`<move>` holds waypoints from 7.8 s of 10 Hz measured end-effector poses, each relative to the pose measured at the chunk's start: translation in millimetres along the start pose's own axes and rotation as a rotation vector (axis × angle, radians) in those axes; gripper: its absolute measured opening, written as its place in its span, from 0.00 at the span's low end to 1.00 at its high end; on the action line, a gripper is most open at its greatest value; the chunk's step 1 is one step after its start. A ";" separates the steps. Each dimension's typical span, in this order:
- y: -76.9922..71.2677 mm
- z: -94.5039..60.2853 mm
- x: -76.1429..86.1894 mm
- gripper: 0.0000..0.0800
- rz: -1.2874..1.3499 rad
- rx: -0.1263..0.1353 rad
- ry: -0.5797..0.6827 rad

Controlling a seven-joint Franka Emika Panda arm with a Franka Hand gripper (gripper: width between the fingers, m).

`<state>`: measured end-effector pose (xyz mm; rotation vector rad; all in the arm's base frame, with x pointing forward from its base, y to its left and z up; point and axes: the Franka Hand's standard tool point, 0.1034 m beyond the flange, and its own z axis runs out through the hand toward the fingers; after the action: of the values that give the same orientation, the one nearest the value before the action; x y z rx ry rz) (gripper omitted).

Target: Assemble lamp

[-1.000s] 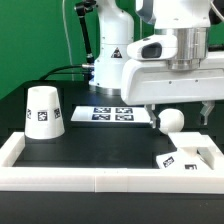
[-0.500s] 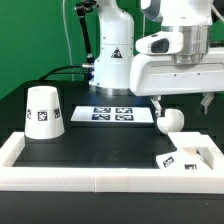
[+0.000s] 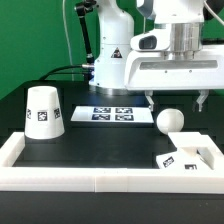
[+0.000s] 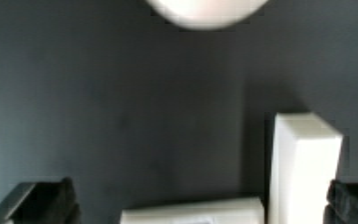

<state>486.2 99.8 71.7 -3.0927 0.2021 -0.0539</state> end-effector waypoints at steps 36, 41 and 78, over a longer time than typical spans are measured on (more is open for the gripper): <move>4.6 51.9 -68.0 0.87 0.151 -0.012 -0.758; 3.5 57.3 -72.4 0.87 0.147 -0.017 -0.758; 30.2 -69.2 105.6 0.72 -0.367 -0.008 0.327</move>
Offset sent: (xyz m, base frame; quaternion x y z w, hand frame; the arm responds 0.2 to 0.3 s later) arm 0.0000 0.0000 0.0000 0.0000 0.0000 0.1296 0.9916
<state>584.3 53.4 142.8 -3.0636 -0.3592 -0.5699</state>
